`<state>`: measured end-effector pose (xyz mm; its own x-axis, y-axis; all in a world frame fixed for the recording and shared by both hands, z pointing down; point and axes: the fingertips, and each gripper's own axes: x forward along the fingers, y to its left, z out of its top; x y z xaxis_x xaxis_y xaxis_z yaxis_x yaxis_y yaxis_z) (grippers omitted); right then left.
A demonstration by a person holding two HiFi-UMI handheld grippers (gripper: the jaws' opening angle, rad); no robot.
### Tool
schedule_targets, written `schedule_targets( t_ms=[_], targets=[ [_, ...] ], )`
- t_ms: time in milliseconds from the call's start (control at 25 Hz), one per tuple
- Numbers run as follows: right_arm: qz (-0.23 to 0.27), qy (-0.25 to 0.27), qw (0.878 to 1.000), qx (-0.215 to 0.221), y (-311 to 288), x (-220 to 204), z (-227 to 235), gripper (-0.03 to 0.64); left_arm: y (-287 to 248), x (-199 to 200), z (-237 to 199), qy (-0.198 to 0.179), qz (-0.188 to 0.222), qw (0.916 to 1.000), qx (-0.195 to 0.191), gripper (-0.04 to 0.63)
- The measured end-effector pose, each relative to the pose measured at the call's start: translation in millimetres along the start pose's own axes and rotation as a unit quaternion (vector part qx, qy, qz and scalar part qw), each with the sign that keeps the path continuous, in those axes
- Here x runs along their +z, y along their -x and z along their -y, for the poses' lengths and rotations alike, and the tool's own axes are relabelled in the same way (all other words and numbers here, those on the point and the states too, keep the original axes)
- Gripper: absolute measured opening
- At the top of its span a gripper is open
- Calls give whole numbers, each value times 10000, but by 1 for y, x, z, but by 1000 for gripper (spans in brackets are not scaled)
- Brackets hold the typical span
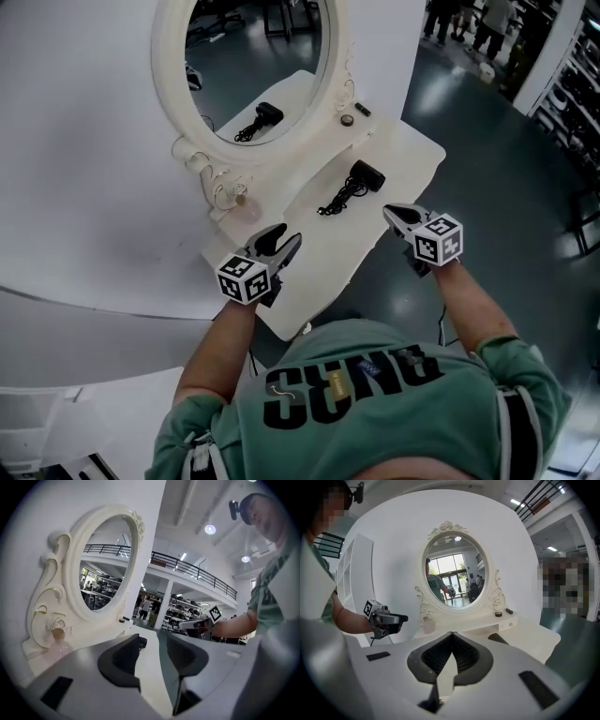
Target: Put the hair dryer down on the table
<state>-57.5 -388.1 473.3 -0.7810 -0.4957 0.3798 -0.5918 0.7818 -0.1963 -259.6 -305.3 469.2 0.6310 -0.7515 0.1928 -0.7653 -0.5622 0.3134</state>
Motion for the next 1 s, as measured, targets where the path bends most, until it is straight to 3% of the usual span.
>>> schedule_targets(
  t_ms=[400, 1000],
  targets=[
    [181, 166, 9997, 65, 19, 4, -45, -6, 71, 7, 28, 70, 788, 9961, 381, 18],
    [435, 197, 9986, 220, 19, 15, -53, -6, 79, 12, 32, 96, 1019, 9933, 542, 11]
  ],
)
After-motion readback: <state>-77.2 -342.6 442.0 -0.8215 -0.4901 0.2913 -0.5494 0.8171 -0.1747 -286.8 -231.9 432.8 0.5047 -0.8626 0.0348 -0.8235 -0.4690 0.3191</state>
